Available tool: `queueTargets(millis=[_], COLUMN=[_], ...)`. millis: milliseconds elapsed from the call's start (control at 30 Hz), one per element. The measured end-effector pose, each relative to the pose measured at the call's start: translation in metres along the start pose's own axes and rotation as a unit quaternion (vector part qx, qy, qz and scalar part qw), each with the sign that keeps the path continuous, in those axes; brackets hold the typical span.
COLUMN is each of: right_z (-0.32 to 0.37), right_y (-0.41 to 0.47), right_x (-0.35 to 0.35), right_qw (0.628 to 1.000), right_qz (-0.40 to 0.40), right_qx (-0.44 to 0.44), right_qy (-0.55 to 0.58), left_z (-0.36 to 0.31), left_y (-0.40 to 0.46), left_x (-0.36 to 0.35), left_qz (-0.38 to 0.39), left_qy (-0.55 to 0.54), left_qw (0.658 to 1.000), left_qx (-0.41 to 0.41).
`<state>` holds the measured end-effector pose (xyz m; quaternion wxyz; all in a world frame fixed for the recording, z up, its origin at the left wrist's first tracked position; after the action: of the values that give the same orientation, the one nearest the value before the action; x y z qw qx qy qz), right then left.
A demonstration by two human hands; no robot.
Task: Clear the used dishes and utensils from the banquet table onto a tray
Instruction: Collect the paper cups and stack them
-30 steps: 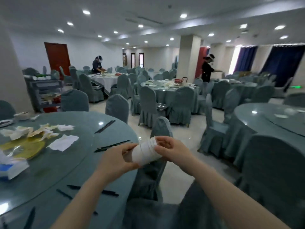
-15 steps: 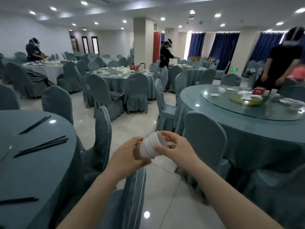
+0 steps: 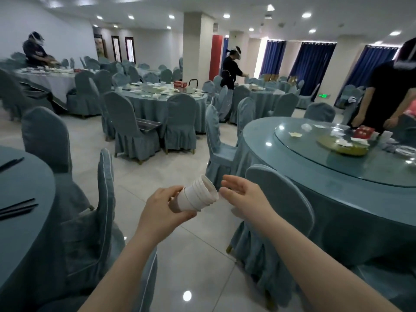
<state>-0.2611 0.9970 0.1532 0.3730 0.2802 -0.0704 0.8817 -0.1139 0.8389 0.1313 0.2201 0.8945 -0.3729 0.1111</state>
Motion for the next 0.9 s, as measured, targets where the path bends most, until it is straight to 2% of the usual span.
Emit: queueTargets(millis=[200, 600, 733, 900], right_z=[-0.028, -0.016, 0.007, 0.031], right_y=[0.100, 0.381, 0.475, 0.591], right_x=[-0.008, -0.017, -0.042, -0.098], right_qw=[0.999, 0.987, 0.979, 0.969], right_qz=[0.021, 0.124, 0.155, 0.188], right_qx=[-0.015, 0.091, 0.124, 0.135], right_qy=[0.029, 0.044, 0.053, 0.085], left_z=[0.042, 0.104, 0.132, 0.190], left_y=[0.063, 0.264, 0.323, 0.411], left_x=[0.009, 0.044, 0.066, 0.112], left_qz=[-0.062, -0.210, -0.269, -0.296], left_qy=[-0.014, -0.041, -0.040, -0.021], left_qw=[0.996, 0.970, 0.955, 0.943], left_qx=[0.067, 0.113, 0.118, 0.150])
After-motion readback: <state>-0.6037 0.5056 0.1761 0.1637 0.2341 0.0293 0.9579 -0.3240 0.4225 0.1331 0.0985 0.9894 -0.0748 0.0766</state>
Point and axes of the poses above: each hand's wrist, its own y-axis towards the middle knuckle, its own x-axis out of the back of the hand, z = x × y, the point moved 8 cm from there along y, towards the middle knuckle, and after that the axes turned 14 degrees about -y, right-handed, at the moved point
